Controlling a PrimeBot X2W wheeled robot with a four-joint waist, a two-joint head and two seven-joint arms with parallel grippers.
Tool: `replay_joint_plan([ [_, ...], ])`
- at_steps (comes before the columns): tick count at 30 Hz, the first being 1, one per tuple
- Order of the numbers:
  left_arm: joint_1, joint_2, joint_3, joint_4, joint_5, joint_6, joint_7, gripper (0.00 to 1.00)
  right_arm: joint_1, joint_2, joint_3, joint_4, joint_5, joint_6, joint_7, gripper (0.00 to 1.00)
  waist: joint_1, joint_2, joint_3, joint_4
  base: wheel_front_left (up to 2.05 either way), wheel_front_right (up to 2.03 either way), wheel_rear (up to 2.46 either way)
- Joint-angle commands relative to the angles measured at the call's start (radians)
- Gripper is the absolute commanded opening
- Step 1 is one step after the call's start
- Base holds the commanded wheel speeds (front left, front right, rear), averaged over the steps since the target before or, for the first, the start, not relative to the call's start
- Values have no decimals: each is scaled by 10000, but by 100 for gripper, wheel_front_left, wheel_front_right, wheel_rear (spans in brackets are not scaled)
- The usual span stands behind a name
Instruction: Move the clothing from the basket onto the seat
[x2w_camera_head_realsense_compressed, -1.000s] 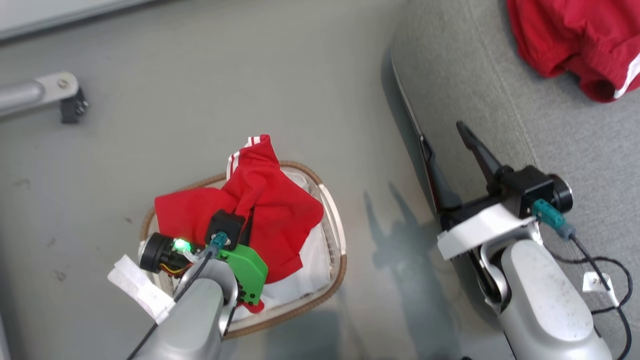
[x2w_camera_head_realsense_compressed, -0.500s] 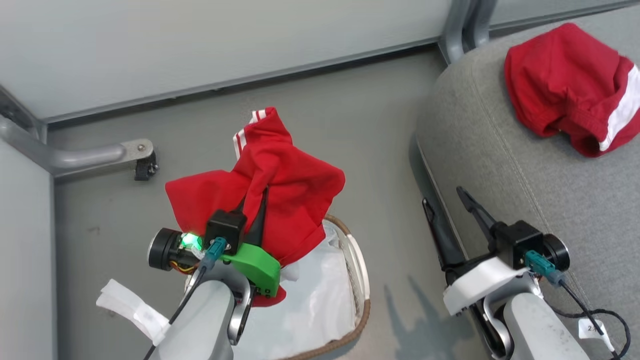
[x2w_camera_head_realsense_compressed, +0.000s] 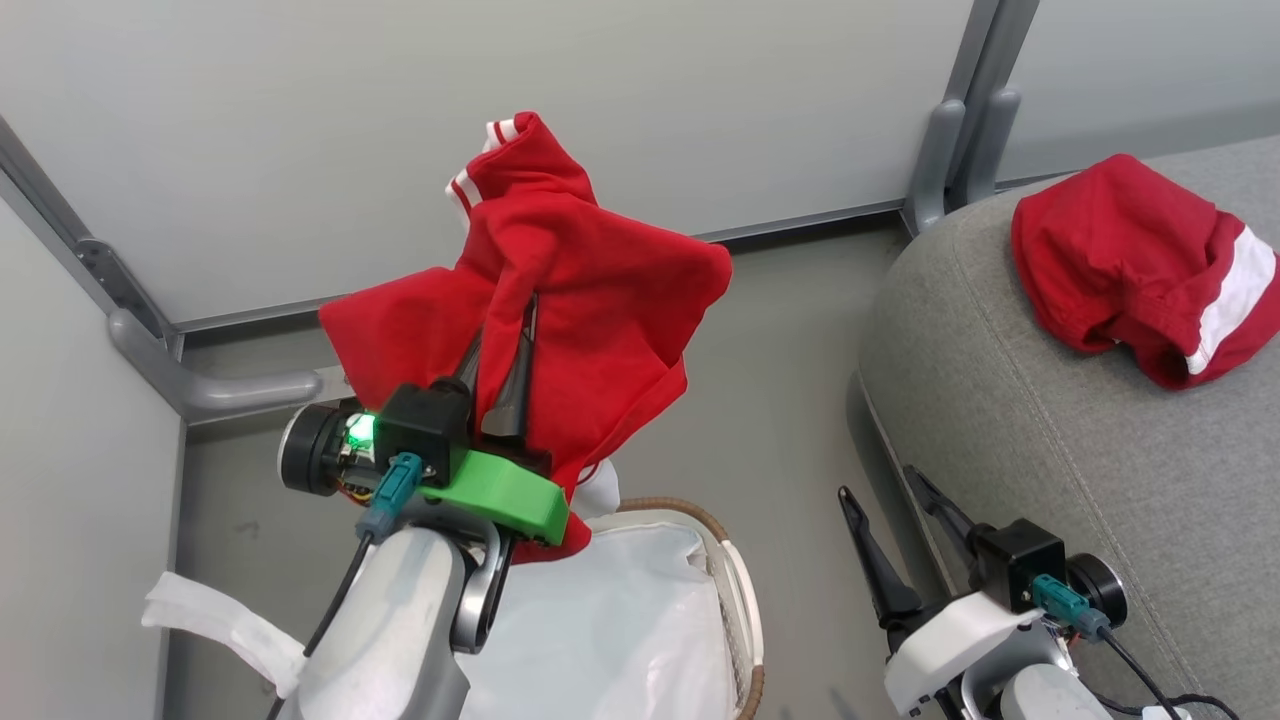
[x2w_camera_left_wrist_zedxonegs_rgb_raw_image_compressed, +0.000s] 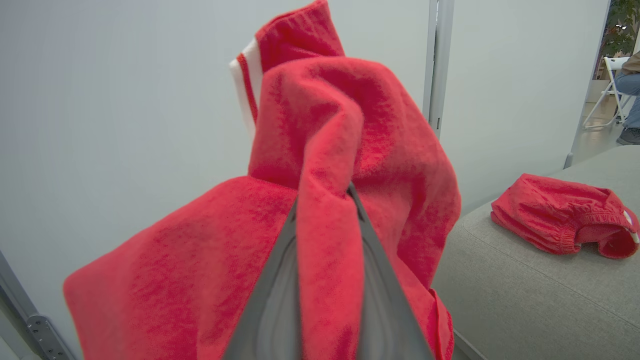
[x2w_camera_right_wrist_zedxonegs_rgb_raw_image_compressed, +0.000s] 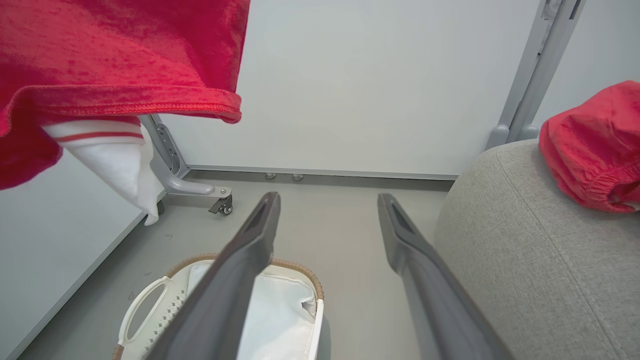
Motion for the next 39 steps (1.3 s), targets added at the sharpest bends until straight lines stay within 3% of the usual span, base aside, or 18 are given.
replay_joint_plan([
  [1, 83, 18, 54, -139, -59, -3, -7, 0, 189, -25, 18, 45, 16, -14, -23, 100, 1, 0, -179, 70, 0, 0, 0],
  [11, 175, 18, 86, -380, 7, -57, -7, 0, 250, -107, 381, 195, -102, -14, -23, 100, 1, 0, -263, 59, 0, 0, 0],
  [24, -258, 20, -527, -308, -353, 31, -7, 0, -1394, -746, 2692, 432, -862, -14, -23, 100, 1, 0, 110, 451, 0, 0, 0],
  [39, -824, 19, -1535, -242, -911, 242, -7, 0, -3414, -533, 4657, 1104, -885, -14, -23, 100, 1, 0, 495, 1260, 0, 0, 0],
])
